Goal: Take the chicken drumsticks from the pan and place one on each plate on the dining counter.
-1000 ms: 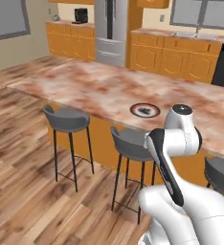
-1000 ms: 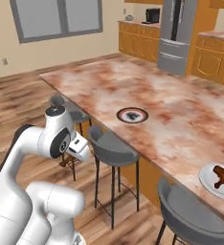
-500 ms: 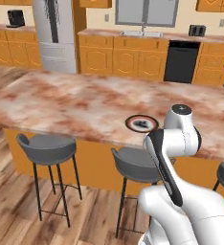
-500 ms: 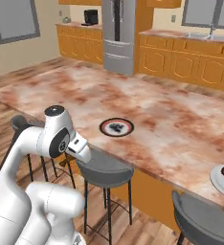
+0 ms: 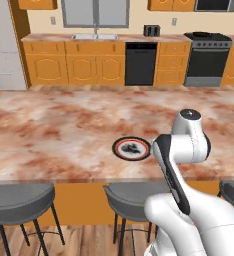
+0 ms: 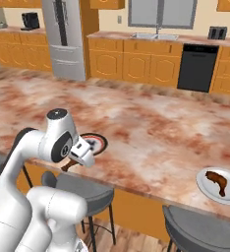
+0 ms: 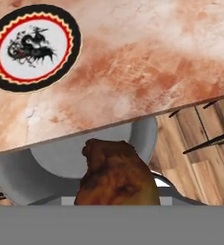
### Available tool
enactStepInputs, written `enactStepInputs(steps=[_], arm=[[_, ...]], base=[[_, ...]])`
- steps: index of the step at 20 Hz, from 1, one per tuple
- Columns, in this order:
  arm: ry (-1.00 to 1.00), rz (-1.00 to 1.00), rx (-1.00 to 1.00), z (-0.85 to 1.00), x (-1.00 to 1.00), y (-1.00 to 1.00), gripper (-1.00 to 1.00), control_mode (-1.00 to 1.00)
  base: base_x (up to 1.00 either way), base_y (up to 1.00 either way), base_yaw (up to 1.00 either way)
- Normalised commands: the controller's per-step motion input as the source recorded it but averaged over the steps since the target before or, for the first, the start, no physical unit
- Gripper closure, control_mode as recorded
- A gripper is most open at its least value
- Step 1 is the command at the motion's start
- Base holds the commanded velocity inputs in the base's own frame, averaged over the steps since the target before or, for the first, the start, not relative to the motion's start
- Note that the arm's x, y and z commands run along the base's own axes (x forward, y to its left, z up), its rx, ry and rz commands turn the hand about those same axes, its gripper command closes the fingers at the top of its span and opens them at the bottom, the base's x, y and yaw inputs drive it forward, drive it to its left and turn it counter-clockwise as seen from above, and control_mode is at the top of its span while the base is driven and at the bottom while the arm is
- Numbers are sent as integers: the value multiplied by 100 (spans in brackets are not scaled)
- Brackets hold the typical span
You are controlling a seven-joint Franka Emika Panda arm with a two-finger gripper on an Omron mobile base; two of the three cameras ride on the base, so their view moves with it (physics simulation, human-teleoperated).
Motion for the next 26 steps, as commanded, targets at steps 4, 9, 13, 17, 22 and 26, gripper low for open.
enactStepInputs(steps=[4, 9, 13, 17, 22, 26], arm=[[0, 0, 0, 0, 0, 0, 100, 100], [0, 0, 0, 0, 0, 0, 100, 100], [1, 0, -1, -2, 14, 7, 100, -100], [0, 0, 0, -3, 82, 29, 100, -100], [0, 0, 0, -4, 94, 39, 100, -100], [7, 0, 0, -17, 99, 31, 100, -100]], base=[[34, 17, -20], [35, 24, -12], [33, 20, -6], [0, 0, 0], [0, 0, 0], [0, 0, 0]])
